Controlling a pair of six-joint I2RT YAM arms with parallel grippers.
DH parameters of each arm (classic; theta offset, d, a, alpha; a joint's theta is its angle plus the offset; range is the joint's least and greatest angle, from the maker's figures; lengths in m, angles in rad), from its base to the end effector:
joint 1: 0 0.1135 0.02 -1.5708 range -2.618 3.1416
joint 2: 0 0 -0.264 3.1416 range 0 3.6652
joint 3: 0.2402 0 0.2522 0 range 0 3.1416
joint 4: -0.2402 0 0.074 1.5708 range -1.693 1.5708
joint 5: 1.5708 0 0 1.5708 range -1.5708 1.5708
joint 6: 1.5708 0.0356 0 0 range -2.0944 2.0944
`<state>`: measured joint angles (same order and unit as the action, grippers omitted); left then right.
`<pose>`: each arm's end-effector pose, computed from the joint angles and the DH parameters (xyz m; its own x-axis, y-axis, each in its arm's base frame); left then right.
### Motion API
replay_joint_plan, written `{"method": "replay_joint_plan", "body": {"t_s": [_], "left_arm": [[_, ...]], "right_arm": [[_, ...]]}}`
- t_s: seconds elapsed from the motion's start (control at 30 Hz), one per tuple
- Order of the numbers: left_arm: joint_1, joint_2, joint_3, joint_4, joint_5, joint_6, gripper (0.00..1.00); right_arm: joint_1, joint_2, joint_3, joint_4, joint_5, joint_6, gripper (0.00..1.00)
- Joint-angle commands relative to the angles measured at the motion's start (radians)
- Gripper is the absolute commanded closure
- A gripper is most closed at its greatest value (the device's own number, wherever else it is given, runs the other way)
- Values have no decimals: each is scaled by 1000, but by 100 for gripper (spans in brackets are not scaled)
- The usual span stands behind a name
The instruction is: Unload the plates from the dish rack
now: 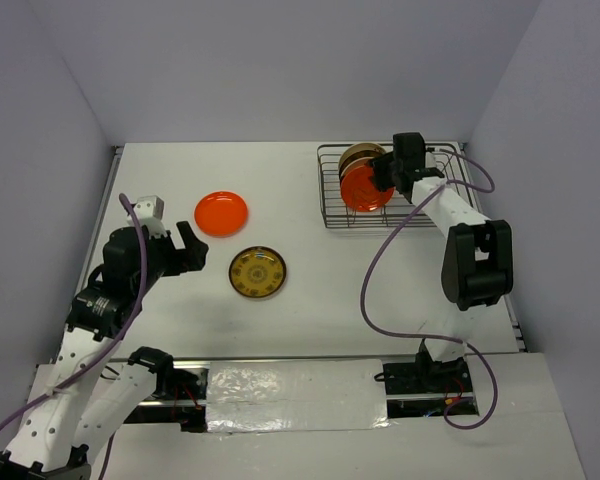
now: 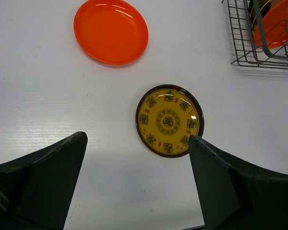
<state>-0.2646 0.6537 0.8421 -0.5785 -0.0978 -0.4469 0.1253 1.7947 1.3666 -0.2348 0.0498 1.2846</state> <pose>0.1370 -0.0335 0.3372 -0.4058 -0.3356 -0.8501 -0.0025 0.9305 -0.3662 0.4097 0.0498 0.2564 -0.2548 0.9336 -0.2519 0.5615 0.3549 0.7475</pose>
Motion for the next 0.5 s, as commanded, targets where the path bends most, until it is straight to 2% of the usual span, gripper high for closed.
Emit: {"method": "replay_joint_plan", "body": {"t_s": [0.0,0.23,0.47], "left_arm": [[-1,9,5,31,18,16,0],[-2,4,5,31,17,17,1],[-2,6,5,32,24,17,1]], "right_arm": [[-4,-72,-12,72,-15,24,52],[-4,-6,86,-14,-1,5,52],[-7,32,100,-32,24,10,54]]}}
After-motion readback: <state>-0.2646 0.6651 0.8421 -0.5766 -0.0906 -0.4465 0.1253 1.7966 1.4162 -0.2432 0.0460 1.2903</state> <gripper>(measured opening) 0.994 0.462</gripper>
